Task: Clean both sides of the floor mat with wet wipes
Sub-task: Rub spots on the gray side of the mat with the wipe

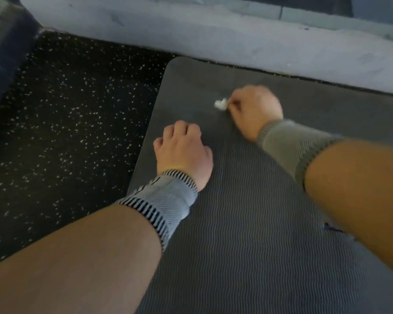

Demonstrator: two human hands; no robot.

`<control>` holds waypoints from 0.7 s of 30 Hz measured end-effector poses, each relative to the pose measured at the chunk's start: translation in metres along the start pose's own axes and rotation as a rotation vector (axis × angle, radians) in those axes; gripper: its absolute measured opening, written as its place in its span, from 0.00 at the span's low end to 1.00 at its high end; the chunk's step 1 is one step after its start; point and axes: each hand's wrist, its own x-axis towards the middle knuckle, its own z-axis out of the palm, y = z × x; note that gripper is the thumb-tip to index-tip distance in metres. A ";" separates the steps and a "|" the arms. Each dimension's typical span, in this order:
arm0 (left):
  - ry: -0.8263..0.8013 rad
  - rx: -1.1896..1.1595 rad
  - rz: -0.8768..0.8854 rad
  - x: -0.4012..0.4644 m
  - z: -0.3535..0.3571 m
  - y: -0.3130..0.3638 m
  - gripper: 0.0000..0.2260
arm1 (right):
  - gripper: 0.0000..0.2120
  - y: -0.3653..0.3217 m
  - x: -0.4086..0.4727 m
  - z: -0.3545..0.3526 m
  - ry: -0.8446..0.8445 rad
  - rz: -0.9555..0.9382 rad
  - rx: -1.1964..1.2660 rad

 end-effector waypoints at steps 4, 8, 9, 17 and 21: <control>0.037 0.011 0.009 0.000 0.014 0.012 0.20 | 0.10 0.002 -0.023 0.008 0.096 0.050 0.064; 0.035 0.051 0.049 0.001 0.017 0.008 0.24 | 0.08 0.012 -0.045 -0.001 0.031 -0.058 0.118; 0.040 0.056 0.051 0.000 0.016 0.010 0.24 | 0.09 0.018 -0.026 0.000 0.045 -0.023 0.079; 0.015 0.084 0.029 -0.002 0.011 0.013 0.27 | 0.08 0.023 -0.047 -0.007 0.047 0.012 0.124; -0.003 0.087 0.024 -0.001 0.012 0.011 0.25 | 0.12 0.038 0.009 -0.006 0.032 0.070 0.013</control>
